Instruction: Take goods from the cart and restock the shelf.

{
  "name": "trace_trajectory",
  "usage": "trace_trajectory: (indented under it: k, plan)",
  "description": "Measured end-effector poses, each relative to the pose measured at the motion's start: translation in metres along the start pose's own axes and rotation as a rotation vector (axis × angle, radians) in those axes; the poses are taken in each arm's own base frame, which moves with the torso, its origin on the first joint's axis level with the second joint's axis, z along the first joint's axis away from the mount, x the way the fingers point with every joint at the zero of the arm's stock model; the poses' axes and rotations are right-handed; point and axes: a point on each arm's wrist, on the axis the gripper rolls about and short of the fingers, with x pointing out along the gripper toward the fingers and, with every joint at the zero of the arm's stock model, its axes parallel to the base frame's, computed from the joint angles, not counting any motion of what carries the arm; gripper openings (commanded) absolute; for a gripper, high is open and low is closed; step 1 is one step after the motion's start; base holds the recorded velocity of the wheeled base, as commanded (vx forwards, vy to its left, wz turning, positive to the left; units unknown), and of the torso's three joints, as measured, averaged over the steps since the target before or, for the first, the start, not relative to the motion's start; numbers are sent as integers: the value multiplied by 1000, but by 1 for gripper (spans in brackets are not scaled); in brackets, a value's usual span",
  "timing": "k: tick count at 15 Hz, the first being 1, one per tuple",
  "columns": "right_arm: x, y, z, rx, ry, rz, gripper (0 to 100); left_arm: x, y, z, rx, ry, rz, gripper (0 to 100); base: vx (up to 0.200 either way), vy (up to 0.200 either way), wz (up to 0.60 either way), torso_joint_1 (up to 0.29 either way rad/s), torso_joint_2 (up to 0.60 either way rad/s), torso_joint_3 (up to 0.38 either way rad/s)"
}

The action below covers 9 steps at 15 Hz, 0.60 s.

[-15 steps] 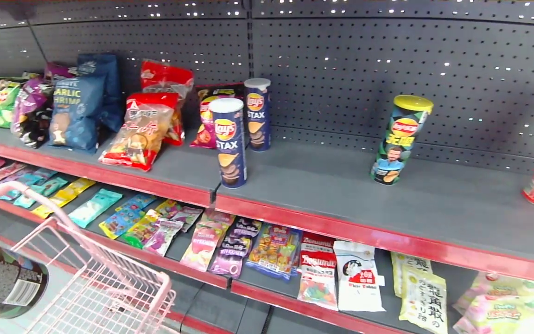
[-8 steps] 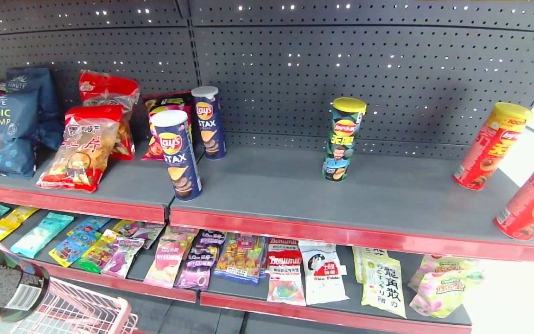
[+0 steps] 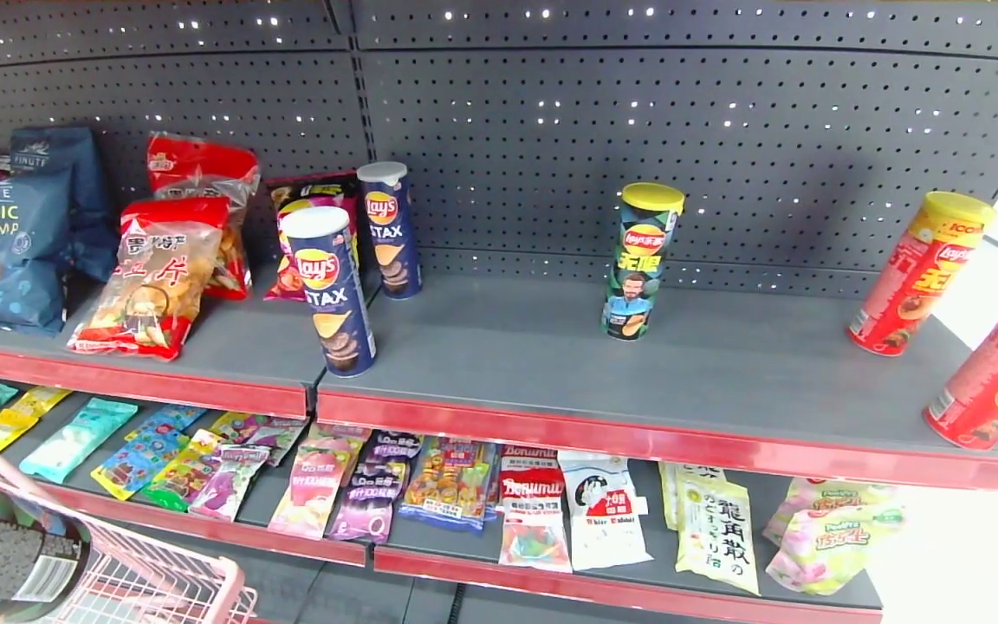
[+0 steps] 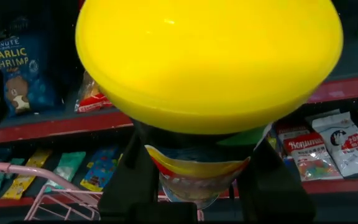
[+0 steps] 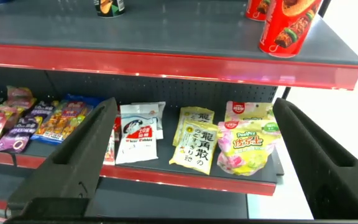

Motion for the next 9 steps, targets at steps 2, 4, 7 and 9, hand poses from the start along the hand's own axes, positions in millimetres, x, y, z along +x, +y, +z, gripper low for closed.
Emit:
trace_trajectory:
  k: [2, 4, 7, 9]
  plan:
    - [0, 0, 0, 0, 0, 1, 100, 0, 0, 0, 35, -2, 4, 0, 0, 0, 0, 0, 0, 0]
    - [0, 0, 0, 1, 0, 0, 100, -1, 0, 1, 46, -6, 6, 0, 0, 0, -600, 2, -7, 5]
    - [0, 0, 0, 1, -2, 0, 100, -1, 1, 4, 62, -16, 7, 0, 0, 0, -400, -3, 0, 0]
    - [0, 0, 0, 0, 0, 1, 100, -1, 1, 4, 113, -16, 8, 0, 0, 0, 0, 0, 0, 0]
